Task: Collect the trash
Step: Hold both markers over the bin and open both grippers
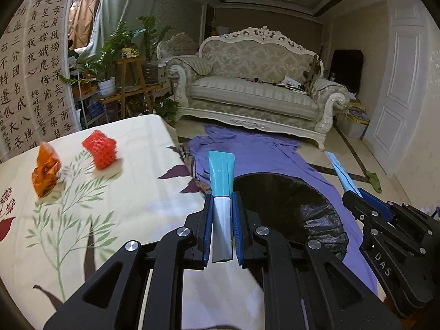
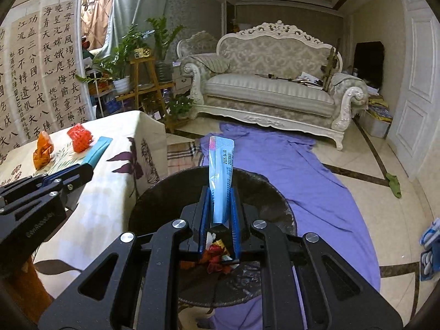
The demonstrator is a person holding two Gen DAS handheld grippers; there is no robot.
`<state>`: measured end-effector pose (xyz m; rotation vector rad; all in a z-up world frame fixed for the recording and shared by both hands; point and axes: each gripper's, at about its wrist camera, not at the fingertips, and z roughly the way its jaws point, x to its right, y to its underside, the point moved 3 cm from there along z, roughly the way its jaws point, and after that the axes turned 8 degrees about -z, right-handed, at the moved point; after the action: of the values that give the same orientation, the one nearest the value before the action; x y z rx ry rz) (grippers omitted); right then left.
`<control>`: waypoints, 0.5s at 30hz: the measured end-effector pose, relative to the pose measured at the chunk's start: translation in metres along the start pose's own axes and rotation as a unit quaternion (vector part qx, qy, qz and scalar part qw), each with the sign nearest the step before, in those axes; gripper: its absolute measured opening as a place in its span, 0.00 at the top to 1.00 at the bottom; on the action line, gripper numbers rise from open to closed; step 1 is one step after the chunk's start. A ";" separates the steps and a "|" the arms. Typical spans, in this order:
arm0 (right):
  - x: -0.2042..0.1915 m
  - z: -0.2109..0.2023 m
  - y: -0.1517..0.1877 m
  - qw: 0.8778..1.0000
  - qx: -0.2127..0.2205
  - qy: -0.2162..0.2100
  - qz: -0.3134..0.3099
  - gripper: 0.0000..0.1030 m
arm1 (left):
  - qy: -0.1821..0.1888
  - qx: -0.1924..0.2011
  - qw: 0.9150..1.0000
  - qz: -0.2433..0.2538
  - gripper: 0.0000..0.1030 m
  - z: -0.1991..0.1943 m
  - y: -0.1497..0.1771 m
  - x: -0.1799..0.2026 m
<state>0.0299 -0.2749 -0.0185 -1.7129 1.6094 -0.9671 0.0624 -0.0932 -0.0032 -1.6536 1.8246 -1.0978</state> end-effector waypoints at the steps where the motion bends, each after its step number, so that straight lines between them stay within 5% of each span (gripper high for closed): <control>1: 0.002 0.003 0.000 1.000 0.000 0.000 0.002 0.86 | -0.001 -0.002 1.000 0.001 0.86 0.003 0.000 0.002; 15: 0.018 0.030 0.001 1.000 -0.016 0.004 0.017 0.86 | -0.019 -0.035 0.999 0.018 0.86 0.041 0.003 0.018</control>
<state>0.0539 -0.2944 -0.0344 -1.6996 1.6608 -0.9374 0.0887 -0.1210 -0.0265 -1.6616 1.8812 -0.9922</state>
